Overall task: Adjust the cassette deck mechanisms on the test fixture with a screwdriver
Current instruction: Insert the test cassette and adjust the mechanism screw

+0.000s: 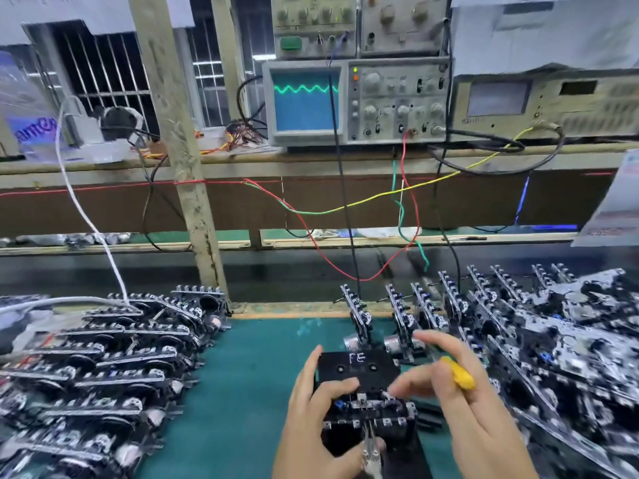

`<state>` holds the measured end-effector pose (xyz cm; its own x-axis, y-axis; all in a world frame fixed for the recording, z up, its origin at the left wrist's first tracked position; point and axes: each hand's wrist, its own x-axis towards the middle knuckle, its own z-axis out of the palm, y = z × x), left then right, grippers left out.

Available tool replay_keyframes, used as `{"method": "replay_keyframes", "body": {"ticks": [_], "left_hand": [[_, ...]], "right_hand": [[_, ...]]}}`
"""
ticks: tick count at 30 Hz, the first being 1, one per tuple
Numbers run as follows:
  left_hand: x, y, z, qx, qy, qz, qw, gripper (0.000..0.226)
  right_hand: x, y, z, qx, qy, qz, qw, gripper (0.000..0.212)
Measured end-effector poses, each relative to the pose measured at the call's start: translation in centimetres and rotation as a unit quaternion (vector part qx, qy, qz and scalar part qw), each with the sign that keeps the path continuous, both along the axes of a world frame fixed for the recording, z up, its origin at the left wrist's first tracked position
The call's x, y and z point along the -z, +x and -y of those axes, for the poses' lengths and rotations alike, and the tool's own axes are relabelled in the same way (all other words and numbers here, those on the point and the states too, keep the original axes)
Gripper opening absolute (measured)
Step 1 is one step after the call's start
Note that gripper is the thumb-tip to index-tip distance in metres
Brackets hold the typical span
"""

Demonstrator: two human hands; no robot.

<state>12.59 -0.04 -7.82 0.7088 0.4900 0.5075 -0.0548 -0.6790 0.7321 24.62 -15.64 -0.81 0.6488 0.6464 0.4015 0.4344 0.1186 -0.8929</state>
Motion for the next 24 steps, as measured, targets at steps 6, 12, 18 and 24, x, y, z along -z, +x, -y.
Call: {"method": "replay_keyframes", "body": {"ticks": [6,12,18,24], "left_hand": [[0.1,0.1,0.1,-0.007,-0.035,0.008,0.999,0.061],[-0.3,0.3,0.1,-0.010,-0.058,0.010,0.998,0.065],[0.0,0.2,0.0,-0.019,-0.042,-0.007,0.999,0.065],[-0.1,0.3,0.1,-0.018,-0.044,-0.005,0.999,0.066]], "right_hand": [[-2.5,-0.4,0.3,0.048,-0.006,0.051,0.998,0.029],[-4.4,-0.4,0.3,0.042,-0.029,0.038,0.998,0.008],[-4.6,-0.6,-0.7,0.017,-0.029,0.069,0.997,0.016],[-4.2,-1.3,-2.1,0.036,-0.057,0.185,0.980,0.020]]}}
